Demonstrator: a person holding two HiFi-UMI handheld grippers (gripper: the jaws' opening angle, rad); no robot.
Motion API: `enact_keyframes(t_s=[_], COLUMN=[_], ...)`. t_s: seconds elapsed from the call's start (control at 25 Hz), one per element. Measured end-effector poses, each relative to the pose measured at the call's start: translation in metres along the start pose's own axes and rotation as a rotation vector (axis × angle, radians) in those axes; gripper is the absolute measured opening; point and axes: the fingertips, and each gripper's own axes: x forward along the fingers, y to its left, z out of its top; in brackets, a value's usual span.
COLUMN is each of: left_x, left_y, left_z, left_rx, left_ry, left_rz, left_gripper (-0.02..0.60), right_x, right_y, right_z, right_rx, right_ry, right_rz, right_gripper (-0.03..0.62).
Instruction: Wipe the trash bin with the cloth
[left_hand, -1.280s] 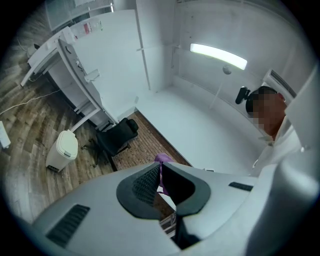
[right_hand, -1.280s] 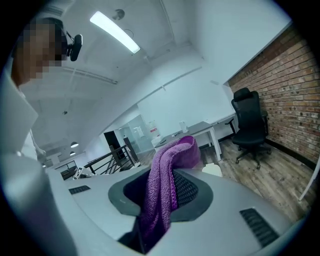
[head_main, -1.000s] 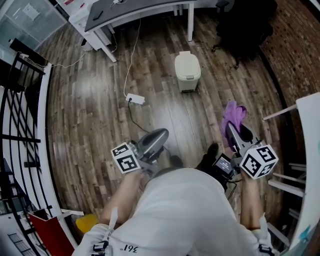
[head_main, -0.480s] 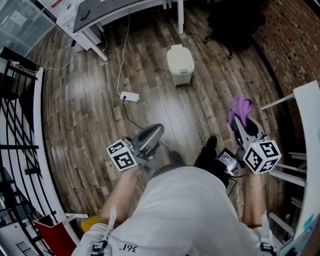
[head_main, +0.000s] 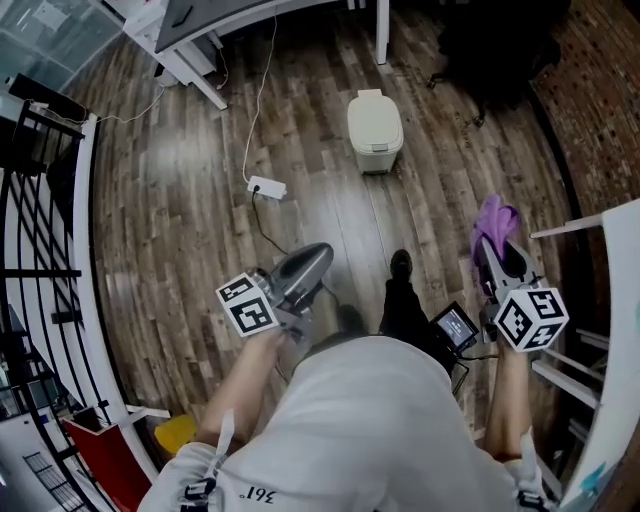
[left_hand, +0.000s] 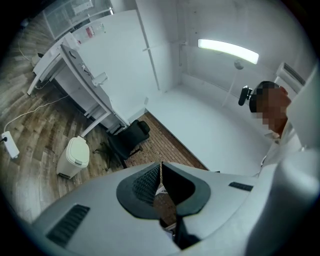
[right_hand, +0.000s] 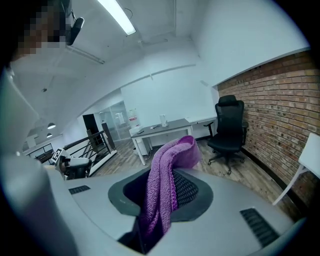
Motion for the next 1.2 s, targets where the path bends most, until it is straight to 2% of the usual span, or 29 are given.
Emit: enact_keyframes(t_s=[0.28,0.64,0.92,1.2], left_x=[0.042,0.122,0.149,0.162], left_y=[0.032,0.044,0.063,0.114], left_z=[0.027,0.073,0.097,0.128], left_rx=[0.004,0.021,0.017,-0.003], left_ry=[-0.051,-0.123,-0.107,-0.090], left_rz=[0.104,0.163,0.199,0.176], left_gripper=[0.015,0.015,0.015,0.015], right_x=[0.068,0.140,0.187,0.239], right_y=[-0.051,-0.109,-0.128,-0.117], right_z=[0.037,0.102,0.117,0.122], right_rx=[-0.011,-0.063,-0.057,-0.077], right_ry=[0.020,0.064,0.119,0.157], right_rz=[0.073,0.154,0.163,0.151], right_gripper=[0.094,0.094,0.094,0.094])
